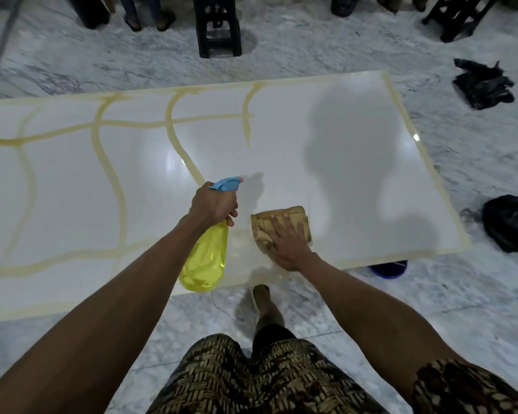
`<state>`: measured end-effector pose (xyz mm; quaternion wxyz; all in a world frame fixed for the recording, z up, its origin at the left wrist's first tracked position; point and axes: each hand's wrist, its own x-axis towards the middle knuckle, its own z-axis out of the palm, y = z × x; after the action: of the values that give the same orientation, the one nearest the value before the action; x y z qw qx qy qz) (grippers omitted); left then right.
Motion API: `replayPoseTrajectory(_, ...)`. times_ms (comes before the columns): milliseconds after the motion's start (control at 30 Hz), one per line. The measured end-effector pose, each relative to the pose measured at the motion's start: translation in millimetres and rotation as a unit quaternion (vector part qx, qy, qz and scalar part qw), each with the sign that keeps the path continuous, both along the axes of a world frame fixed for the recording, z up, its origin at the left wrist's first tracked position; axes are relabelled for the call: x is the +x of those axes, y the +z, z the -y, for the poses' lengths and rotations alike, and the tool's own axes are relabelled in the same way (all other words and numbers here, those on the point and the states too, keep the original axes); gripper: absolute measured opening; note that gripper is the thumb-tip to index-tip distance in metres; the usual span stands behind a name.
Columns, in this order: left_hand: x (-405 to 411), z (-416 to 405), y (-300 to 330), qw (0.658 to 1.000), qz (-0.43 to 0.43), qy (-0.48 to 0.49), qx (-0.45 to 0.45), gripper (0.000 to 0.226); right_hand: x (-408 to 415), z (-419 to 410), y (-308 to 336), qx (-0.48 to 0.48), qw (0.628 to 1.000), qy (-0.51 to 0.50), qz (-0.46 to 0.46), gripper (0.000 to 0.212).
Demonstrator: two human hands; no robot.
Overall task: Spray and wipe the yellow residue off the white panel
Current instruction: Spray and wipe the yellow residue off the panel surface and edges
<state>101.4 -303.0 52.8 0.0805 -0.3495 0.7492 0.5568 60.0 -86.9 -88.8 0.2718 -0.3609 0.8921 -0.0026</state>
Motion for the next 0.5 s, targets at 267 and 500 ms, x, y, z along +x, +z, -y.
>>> replayPoseTrajectory(267,55.2,-11.3,13.3,1.000,-0.022,0.006,-0.007,0.036,48.9,-5.8,40.0,0.062,0.993,0.021,0.095,0.056)
replayPoseTrajectory(500,55.3,1.2,40.6,0.999,-0.036,0.028,-0.005,0.032,25.2,4.2,113.0,-0.150,0.883,-0.229,0.381,0.049)
